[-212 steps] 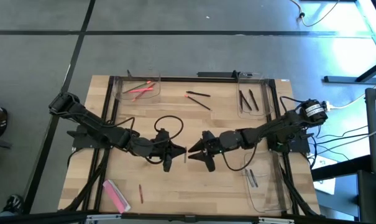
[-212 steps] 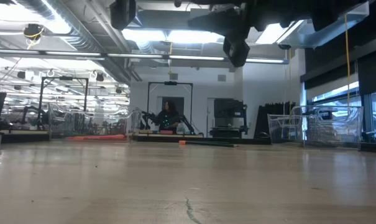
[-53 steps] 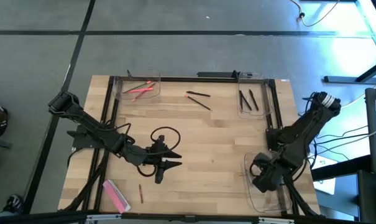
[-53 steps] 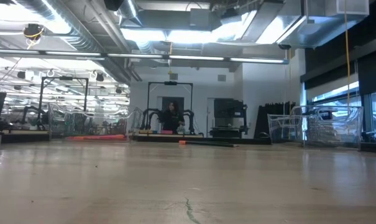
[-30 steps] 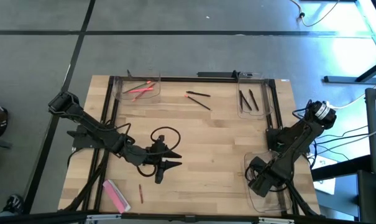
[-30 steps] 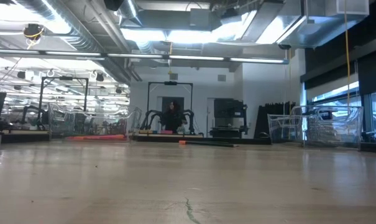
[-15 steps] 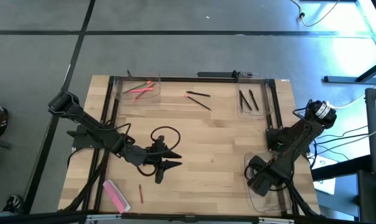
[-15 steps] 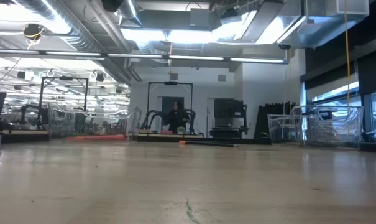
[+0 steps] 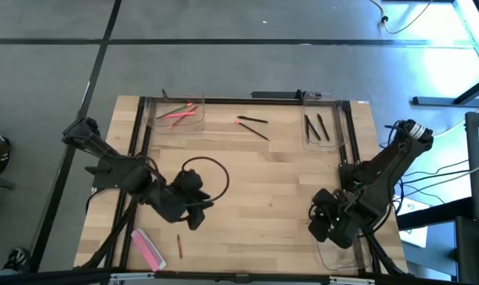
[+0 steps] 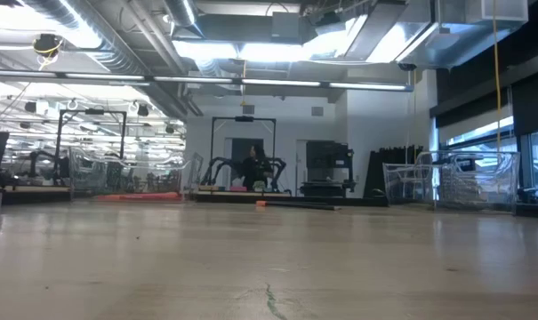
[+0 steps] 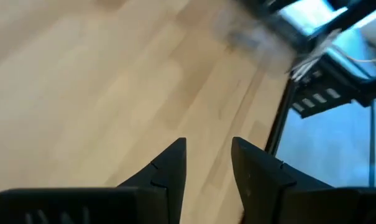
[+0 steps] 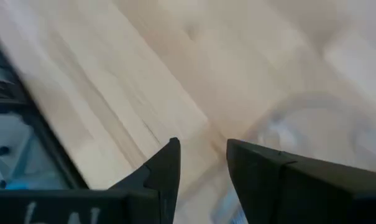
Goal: Sort crayons/erasers/pens/pencils in bins
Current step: Put the red crayon into the bottom transparent bin
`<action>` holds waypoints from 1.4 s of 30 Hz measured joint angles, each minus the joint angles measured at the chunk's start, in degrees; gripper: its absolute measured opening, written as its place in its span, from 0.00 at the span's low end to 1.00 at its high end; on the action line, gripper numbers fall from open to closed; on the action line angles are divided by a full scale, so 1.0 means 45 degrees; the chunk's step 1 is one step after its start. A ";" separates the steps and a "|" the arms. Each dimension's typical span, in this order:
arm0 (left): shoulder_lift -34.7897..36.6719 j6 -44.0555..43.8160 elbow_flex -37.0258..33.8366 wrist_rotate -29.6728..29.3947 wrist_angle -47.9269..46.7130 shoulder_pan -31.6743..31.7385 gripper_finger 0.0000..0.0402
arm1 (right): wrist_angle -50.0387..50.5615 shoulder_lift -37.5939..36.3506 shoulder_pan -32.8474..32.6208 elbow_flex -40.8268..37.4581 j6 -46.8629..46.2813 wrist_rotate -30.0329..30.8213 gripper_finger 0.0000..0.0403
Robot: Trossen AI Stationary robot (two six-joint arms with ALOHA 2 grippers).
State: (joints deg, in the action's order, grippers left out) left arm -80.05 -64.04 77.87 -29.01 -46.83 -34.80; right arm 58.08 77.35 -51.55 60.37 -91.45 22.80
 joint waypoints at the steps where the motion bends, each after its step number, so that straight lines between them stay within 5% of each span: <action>1: -0.0134 -0.0796 0.0168 0.0084 -0.0487 -0.0131 0.30 | -0.0014 -0.0053 0.0000 0.0218 0.0441 0.0500 0.33; 13: -0.2757 -0.9852 0.0432 0.4413 -0.3395 -0.1674 0.30 | -0.0221 -0.0152 0.0007 0.3274 0.6080 0.4402 0.33; 25: -0.4625 -1.2436 0.0432 0.5047 -0.2545 -0.2997 0.30 | -0.1654 -0.0147 0.0015 0.4326 0.9248 0.4701 0.33; 42: -0.6389 -1.4048 0.0432 0.6959 -0.2390 -0.2490 0.29 | -0.1922 -0.0147 0.0015 0.4321 0.9435 0.4693 0.33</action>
State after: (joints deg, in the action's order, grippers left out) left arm -108.80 -127.26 79.81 2.31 -57.59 -46.00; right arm 49.43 76.69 -51.48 79.81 -48.99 43.92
